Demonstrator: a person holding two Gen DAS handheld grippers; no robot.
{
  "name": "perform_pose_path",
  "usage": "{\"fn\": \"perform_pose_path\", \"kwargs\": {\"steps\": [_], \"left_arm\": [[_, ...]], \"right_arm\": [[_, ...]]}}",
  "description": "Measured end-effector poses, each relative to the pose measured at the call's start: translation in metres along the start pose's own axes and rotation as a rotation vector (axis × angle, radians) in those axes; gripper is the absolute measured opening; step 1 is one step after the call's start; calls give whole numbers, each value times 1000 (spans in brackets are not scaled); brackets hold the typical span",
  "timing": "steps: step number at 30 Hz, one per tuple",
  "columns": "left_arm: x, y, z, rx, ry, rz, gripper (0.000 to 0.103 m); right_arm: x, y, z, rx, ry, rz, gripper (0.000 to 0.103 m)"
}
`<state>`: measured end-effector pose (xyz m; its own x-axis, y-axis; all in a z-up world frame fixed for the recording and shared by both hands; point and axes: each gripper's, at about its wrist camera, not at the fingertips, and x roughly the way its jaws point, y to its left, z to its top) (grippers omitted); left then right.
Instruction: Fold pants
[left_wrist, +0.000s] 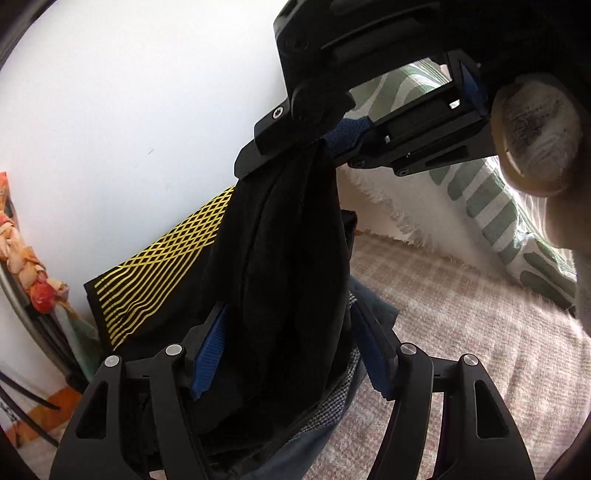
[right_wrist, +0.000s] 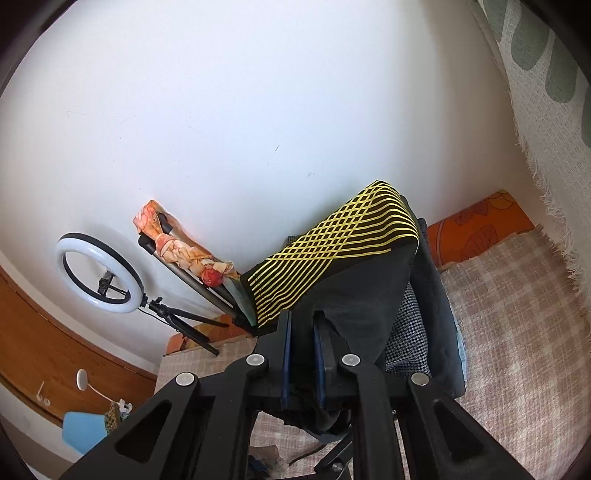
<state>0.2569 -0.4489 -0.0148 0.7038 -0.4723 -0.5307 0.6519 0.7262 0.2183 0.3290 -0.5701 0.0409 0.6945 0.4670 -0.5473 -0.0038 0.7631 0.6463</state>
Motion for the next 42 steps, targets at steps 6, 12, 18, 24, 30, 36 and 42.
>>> {"fn": "perform_pose_path", "kwargs": {"steps": [6, 12, 18, 24, 30, 36, 42], "left_arm": [[-5, 35, 2, -114, -8, -108, 9], [-24, 66, 3, -202, -35, -175, 8], [-29, 65, -1, -147, -44, -194, 8], [-37, 74, -1, -164, -71, -215, 7], [-80, 120, 2, -252, -155, -195, 7], [-139, 169, 6, -276, -235, -111, 7], [-181, 183, 22, -223, -298, -23, 7]], "right_arm": [[-6, -15, 5, 17, -12, 30, 42], [19, -62, 32, 160, 5, -17, 59], [62, -87, 51, 272, 27, -56, 60], [65, -49, 63, 175, -4, -53, 3], [55, 29, 85, 46, -50, -23, 2], [66, 115, 95, -70, -55, 72, 2], [61, 137, 99, -115, -82, 169, 2]]}}
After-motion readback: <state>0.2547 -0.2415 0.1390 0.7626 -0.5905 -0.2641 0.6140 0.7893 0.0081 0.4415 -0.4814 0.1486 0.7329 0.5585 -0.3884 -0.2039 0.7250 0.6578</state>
